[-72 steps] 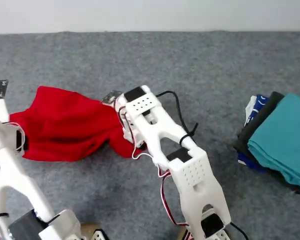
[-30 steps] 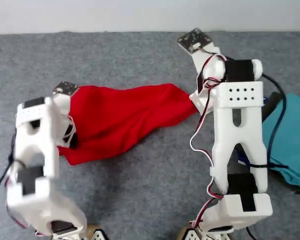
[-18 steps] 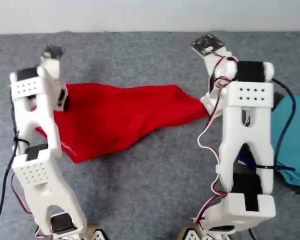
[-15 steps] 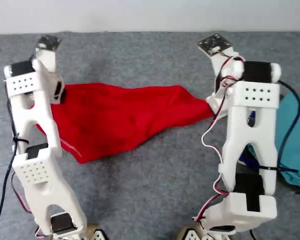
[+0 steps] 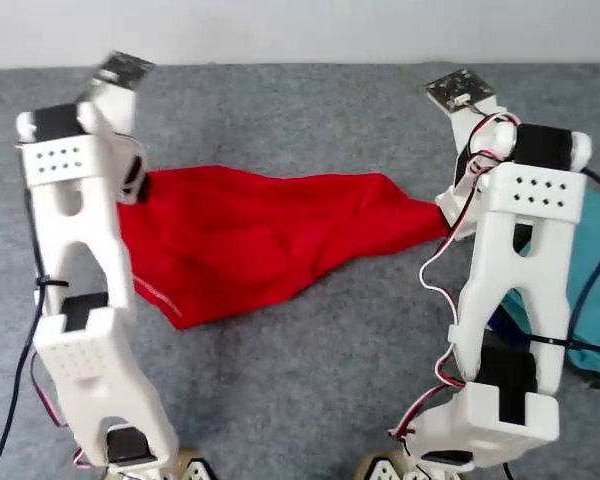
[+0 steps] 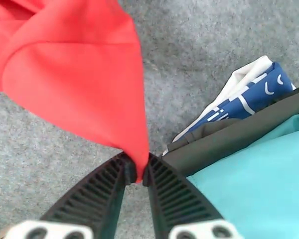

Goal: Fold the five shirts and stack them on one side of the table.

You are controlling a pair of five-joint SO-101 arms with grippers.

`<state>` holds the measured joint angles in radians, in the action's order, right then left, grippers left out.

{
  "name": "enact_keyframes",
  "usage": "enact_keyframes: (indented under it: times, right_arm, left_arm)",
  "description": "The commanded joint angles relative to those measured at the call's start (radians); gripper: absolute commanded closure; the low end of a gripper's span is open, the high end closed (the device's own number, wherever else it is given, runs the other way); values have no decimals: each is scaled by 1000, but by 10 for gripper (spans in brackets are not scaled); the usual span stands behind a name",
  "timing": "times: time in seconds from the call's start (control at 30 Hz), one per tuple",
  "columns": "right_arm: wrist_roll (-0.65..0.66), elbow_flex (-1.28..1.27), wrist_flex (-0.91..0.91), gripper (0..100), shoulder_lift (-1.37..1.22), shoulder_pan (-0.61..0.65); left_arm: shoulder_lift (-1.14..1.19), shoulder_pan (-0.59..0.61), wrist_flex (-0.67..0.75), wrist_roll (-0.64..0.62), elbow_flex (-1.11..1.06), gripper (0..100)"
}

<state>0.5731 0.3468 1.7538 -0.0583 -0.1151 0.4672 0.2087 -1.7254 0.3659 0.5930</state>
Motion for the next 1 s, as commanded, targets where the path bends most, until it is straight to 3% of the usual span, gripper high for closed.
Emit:
enact_keyframes:
  times: [0.0,0.23,0.47,0.63,0.97]
  right_arm:
    - [9,3,33,988,54,-12]
    - [9,3,31,988,36,-12]
    - [2,3,33,988,-4,-12]
    - [2,3,35,988,-2,-12]
    - [2,3,36,988,-8,-12]
  left_arm:
    - [-195,-87,-32,37,-213,863]
    - [-353,-249,-17,121,-538,855]
    - [-222,-247,152,115,-611,833]
    - [-80,-199,341,32,-559,834]
    - [29,-158,436,-91,-179,847]
